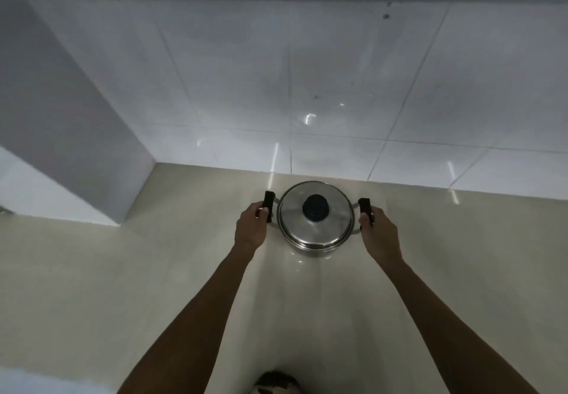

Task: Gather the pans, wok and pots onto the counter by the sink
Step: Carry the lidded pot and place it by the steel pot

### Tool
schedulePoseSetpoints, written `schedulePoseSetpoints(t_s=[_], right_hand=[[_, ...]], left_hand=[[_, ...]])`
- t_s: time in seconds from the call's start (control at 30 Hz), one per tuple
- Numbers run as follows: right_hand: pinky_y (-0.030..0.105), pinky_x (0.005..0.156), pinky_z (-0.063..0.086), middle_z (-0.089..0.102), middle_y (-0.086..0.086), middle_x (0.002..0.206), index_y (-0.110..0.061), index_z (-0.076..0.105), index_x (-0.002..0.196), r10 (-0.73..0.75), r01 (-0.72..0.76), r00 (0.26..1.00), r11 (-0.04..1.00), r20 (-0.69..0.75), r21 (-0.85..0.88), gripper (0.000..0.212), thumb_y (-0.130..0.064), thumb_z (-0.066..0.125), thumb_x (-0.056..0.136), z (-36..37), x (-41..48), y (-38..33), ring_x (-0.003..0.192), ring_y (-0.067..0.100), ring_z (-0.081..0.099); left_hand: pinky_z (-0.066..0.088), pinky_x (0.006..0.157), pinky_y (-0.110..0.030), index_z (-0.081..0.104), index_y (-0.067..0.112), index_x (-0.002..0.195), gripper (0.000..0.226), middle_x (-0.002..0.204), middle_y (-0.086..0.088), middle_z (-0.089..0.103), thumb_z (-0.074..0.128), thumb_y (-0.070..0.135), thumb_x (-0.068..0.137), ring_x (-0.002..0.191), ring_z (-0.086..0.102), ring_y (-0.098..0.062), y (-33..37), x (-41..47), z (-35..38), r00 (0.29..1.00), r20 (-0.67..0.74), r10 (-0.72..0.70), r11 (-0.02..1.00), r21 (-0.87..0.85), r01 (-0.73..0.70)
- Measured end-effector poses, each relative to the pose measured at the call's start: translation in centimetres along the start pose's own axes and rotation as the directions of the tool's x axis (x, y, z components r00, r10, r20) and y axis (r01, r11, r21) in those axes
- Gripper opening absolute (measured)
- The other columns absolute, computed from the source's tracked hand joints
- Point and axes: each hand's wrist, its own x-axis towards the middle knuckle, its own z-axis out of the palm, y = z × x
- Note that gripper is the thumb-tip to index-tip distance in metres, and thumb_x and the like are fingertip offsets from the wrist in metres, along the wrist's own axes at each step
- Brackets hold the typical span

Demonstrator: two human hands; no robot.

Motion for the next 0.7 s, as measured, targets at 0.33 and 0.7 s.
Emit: schedulePoseSetpoints(t_s=[0.33,0.7], right_hand=[[0.031,0.072,0.041,0.071,0.008,0.095,-0.010,0.065,0.117,-0.159,0.159,0.986,0.987,0.057,0.007,0.027,-0.025,0.048,0.102,1.7,-0.8,-2.5,0.085,0.025,0.065],[0.032,0.076,0.044,0.067,0.001,0.093,-0.012,0.065,0.122,-0.466,0.445,0.798,0.883,0.383,0.147,0.026,-0.024,0.052,0.101,16.4,-13.5,-16.5,0.090,0.023,0.063]], left_hand=[[0.047,0.081,-0.035,0.066,0.008,0.124,0.026,0.107,-0.015,0.074,0.054,0.013,0.101,0.103,0.069,-0.033,-3.7,-4.3,-2.9,0.984,-0.096,-0.151,0.961,-0.248,0.124],[0.048,0.074,-0.030,0.070,0.016,0.117,0.023,0.092,0.000,0.076,0.053,0.017,0.101,0.087,0.073,-0.015,-14.7,-18.6,-21.3,0.818,-0.472,-0.329,0.900,-0.419,0.120]])
